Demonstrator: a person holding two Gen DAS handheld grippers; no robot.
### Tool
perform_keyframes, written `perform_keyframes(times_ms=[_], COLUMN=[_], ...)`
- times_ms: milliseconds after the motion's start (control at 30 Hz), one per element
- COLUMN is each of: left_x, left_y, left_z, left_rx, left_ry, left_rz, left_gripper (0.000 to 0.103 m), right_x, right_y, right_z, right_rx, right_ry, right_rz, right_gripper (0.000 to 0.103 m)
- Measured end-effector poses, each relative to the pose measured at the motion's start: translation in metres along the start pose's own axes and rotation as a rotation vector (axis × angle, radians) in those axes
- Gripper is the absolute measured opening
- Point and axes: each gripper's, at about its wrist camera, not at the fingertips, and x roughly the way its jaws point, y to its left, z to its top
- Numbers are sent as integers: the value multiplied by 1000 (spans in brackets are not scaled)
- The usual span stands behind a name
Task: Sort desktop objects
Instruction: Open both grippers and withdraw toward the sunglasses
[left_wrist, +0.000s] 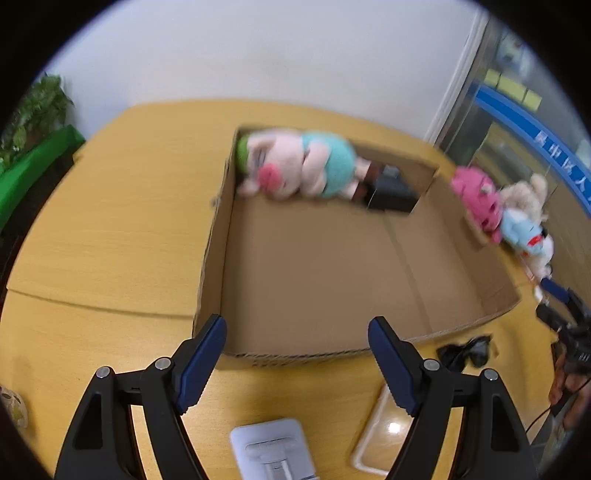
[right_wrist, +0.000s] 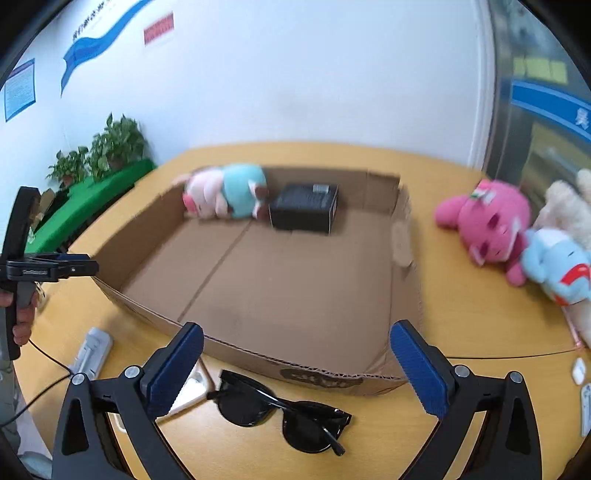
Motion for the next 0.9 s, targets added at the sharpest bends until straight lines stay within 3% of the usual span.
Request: perform_keyframes(times_ms=[100,200,333,533,567,600,667,767,833,867,900], left_x=[-36,-59,-67,-52,-49,-48,-40,-37,-40,-41,-43], left_y=[-23,-45,-67,-79,-80,-82,-82,-83,-84,-83,-82], left_z=[-3,-8,-14,-26,-28,-31,-32,-35,-37,-37,-38], left_rx=[44,86,112,94,96,100,101,101,95,88,78], left_ry=[-161,-244,-266,-214,-207,-199,-150,-141,-160,-166,-179], left_rz=[-6,-33,-72,-102,-102,-100,-110,-117,-119,-119,-111], left_gripper=[79,79,79,78,62,32,11,11,27,52,74], right_x=[-18,-29,-35,-37,-38,-38,-35,-32,-32,-32,-33], right_y=[8,11,18,28,29,29,27,27,27,27,27], right_z=[0,1,1,-4,-5,-6,-6,-7,-7,-7,-8], right_rx=[2,19,12,-5,-5,-4,-3,8,15,14,8], right_ry=[-53,-88,-105,-120,-127,-127,-113,-102,-101,-105,-114], right_rz=[-34,-55,-52,-67,-68,-75,-67,-52,-21,-8,2], right_gripper=[103,103,103,101,94,80,63,63,76,91,96])
